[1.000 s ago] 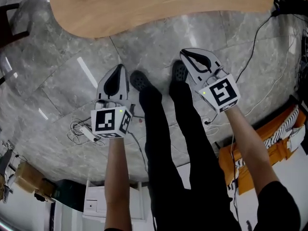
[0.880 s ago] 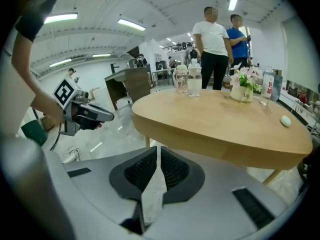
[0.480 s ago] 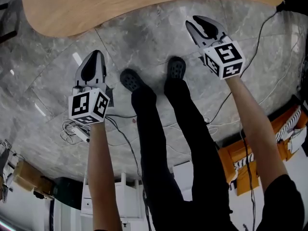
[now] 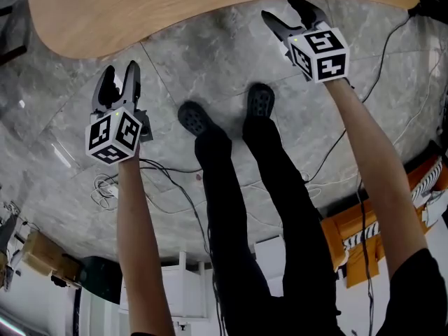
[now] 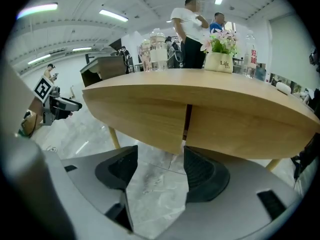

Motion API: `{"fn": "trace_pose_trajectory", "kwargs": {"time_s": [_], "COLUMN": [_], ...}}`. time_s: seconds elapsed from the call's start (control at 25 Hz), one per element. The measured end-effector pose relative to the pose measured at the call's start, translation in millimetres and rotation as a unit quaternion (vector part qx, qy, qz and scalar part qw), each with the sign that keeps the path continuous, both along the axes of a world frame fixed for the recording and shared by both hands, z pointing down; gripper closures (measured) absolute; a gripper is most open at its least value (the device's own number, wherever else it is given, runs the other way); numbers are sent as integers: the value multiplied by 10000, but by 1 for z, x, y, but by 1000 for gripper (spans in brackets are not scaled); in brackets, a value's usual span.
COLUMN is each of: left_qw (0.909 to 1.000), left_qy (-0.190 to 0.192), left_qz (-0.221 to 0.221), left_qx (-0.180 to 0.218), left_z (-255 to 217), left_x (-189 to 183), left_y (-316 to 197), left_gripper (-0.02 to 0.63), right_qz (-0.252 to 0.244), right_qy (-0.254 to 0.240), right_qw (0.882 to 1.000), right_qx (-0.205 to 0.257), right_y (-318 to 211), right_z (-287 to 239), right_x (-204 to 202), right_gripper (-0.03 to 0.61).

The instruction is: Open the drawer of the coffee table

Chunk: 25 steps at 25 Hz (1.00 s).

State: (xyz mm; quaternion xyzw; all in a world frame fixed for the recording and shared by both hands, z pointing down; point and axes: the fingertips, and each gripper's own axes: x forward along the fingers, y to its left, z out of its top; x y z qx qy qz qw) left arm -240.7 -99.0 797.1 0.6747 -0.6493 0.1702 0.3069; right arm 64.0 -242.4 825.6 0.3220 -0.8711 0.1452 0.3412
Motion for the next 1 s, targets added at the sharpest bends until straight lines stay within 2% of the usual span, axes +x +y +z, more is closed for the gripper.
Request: {"fn": "trace_pose_trajectory", "kwargs": {"time_s": [0.16, 0.32, 0.44, 0.68, 1.0], "left_qw": [9999, 9996, 9999, 9988, 9988], "left_qy": [73, -53, -6, -128, -252], "left_qz": [86, 267, 160, 470, 427], "left_qx": [-17, -25, 17, -54, -17], "left_z": [9, 12, 10, 11, 15], "left_x": [-4, -9, -15, -8, -6], "left_y": [-7, -17, -23, -26, -32], "left_gripper": [295, 241, 236, 238, 238], "right_qz": [42, -4, -80, -241, -298], "right_qy": [-38, 1, 74, 274, 404], "right_qw": [10000, 10000, 9999, 9993, 9987], "right_qx": [-79, -24, 13, 46, -27], "right_y": [-10, -17, -18, -19, -19], "right_z": [9, 10, 9, 8, 10], "right_x": [-4, -10, -16, -18, -18], "right_gripper": [324, 316, 313, 311, 313]}}
